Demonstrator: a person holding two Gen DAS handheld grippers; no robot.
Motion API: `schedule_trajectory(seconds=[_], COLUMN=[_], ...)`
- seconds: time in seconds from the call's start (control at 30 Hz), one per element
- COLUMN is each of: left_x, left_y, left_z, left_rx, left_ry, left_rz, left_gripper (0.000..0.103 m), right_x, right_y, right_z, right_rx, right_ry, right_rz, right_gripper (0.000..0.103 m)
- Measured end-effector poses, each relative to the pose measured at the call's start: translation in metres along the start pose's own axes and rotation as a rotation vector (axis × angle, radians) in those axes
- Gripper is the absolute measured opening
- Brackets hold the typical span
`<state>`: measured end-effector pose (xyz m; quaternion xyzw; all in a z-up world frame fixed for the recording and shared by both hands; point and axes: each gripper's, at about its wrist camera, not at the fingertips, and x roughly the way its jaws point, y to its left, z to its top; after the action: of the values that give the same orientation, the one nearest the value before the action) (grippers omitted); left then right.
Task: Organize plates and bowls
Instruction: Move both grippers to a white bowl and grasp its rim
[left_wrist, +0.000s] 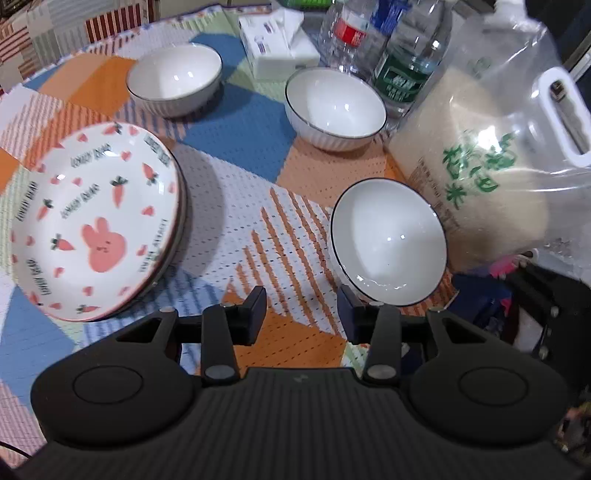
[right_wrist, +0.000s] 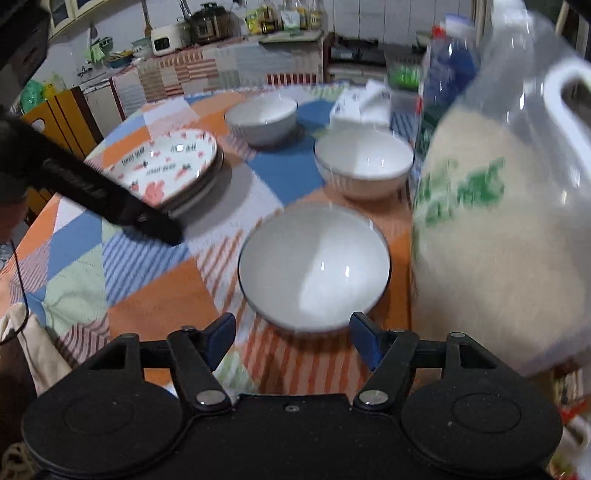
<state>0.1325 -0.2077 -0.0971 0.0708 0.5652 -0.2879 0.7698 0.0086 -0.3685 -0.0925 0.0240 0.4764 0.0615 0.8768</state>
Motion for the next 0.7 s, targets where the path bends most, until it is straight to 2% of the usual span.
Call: schedule_trajectory(seconds=[0.1,0.2,0.3,0.4,0.47,0.53,0.63,0.7], left_x=[0.016,0.026,0.035,0.042,0.047,0.051,0.056,0.054], left_y=[-0.003,-0.003,-0.002,-0.001,-0.002,-0.005,-0.009,-0.011], left_z=[0.004,0.008,0.012,0.014,0.015,0.015,0.014,0.014], left_rx=[-0.028,-0.052,-0.070,-0.082,-0.083,-0.075,-0.063,-0.067], left_ry=[0.011,-0.005,-0.007,-0.024,-0.024,-0.017,-0.005,-0.005], left_rz=[-0.013,-0.048,-0.067,-0.109,-0.117,-0.119,-0.131,-0.131], left_gripper=[0.042,0.045,0.045,0.043,0.041,0.034,0.018,0.017], right_x=[0.015,0.033,0.050,0.062,0.070,0.074,0.078,0.079], right_y=[0.002,0.001,-0.006,-0.007,-0.007,-0.003,0.004,0.006], right_z=[-0.008,-0.010,-0.008,-0.005,-0.004,-0.005,-0.009,-0.012], right_rx=[-0.011,-0.012,0.041,0.052,0.055,0.020,-0.006,-0.019], right_ry=[0.060,0.082,0.069,0.020,0.007,-0.030,-0.070,-0.098], right_rz=[-0.029,-0.037,-0.050,-0.053,-0.056,-0.075,-0.095,-0.100], right_gripper=[0.075,0.075,0.075,0.075,0.080,0.082,0.084,0.085])
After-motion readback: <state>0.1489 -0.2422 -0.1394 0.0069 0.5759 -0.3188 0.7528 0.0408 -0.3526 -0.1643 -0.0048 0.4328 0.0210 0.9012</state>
